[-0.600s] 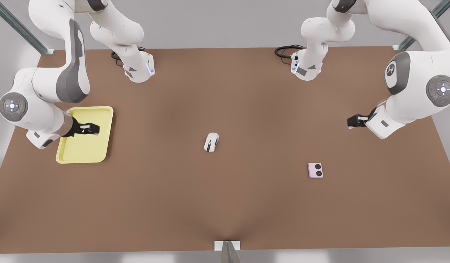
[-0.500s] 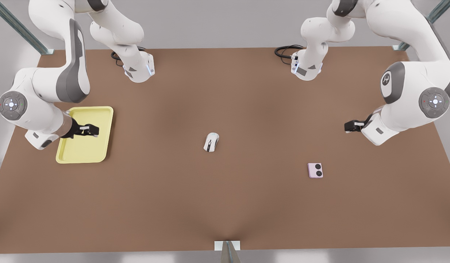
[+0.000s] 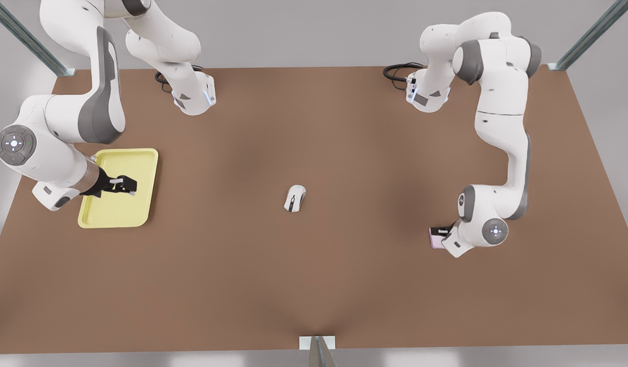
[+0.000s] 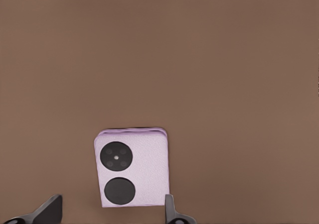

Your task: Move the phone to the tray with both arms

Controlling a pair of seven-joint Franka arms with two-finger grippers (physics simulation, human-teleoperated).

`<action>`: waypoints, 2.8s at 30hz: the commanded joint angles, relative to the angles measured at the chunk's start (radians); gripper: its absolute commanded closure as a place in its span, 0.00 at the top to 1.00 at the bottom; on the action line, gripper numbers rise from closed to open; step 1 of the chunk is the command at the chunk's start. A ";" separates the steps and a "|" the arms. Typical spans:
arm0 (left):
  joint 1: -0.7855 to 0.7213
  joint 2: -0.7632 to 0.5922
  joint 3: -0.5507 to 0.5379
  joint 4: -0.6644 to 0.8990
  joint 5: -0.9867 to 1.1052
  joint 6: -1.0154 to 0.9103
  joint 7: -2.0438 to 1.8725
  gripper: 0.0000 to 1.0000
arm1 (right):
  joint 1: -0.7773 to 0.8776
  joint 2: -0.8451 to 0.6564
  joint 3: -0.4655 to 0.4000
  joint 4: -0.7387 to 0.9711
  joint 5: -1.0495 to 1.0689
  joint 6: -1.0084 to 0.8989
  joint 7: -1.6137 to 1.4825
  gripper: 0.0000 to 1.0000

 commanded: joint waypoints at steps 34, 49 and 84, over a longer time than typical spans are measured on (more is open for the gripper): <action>-0.010 0.051 -0.011 -0.024 -0.030 0.160 -0.095 0.75 | 0.001 0.011 0.000 0.020 0.001 0.000 -0.010 1.00; -0.519 0.175 -0.006 0.534 -0.028 -0.188 -0.835 0.75 | 0.001 0.013 0.000 0.022 0.001 -0.001 -0.010 1.00; -0.028 -0.501 -0.005 0.195 0.061 -0.821 0.008 1.00 | 0.047 0.249 0.269 0.252 -0.009 0.003 0.288 1.00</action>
